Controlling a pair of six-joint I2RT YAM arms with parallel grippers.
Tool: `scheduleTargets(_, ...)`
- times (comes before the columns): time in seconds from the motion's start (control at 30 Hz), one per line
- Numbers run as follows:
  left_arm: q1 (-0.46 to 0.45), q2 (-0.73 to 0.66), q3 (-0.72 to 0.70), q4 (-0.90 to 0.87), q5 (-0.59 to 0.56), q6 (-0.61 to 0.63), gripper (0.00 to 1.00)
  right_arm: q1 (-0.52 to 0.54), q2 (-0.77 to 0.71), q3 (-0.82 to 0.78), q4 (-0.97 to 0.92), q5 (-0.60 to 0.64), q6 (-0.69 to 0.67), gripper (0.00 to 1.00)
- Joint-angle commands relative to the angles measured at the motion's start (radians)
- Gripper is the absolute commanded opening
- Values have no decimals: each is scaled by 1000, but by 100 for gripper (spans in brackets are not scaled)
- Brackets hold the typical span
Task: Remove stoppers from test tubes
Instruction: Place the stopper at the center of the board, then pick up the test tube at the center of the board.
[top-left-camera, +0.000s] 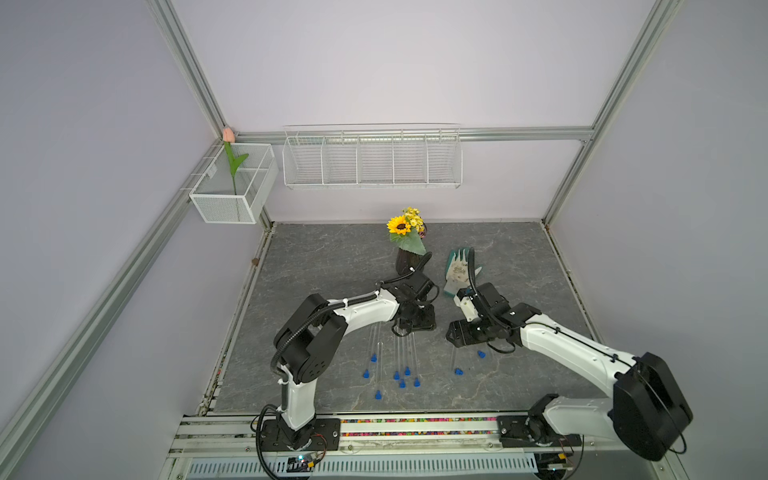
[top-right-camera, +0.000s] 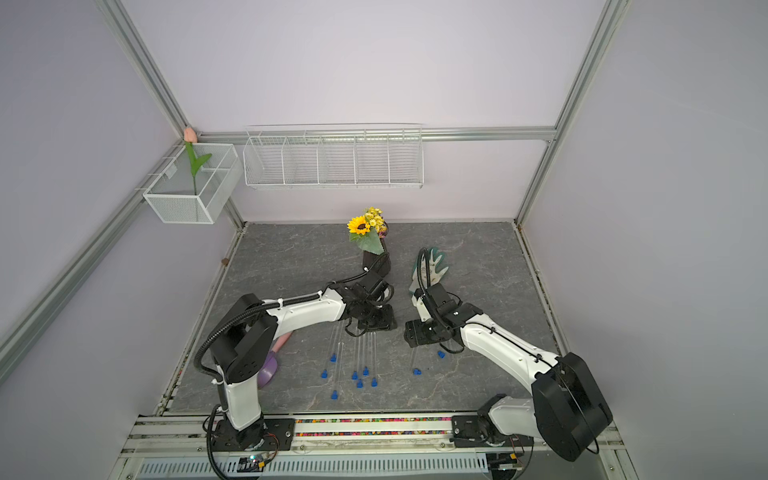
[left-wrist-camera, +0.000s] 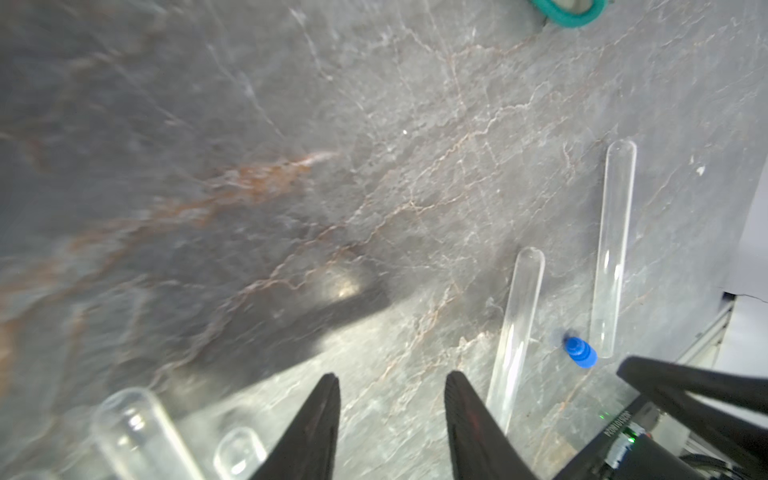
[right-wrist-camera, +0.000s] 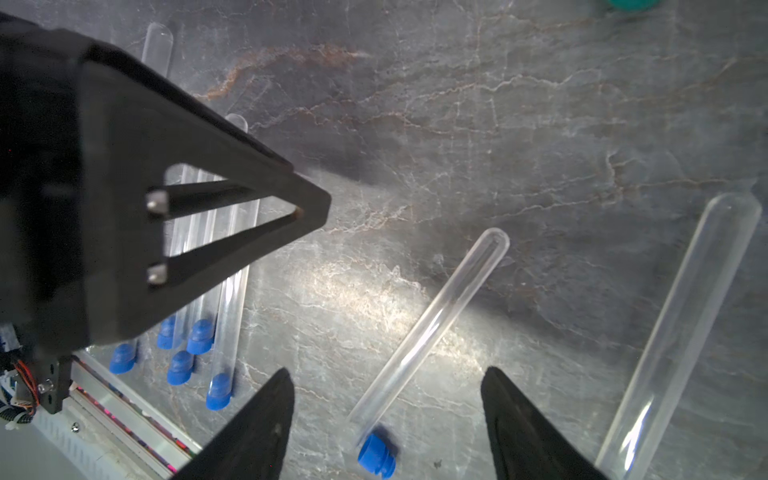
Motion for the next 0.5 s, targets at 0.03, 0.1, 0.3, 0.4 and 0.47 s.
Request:
scheduleTargets(0.03,-7,-76,-70,2,-84,29,46,-24,23,38,13,-25,-46,75)
scheduleTargets(0.1,-16,-104,-102,28,-110,24,47,-30,21,51,7,-28,-56,75)
scheduleTargets(0.3,-55,-174,-169,86,-176,25,53,-51,-35,68,-13,-14,-80,76)
scheduleTargets(0.4,-61,-216,-186,84,-208,25,56,-60,-65,70,-26,-13,-77,76)
scheduleTargets(0.47,-61,-247,-197,75,-236,29,56,-62,-81,75,-30,-18,-69,77)
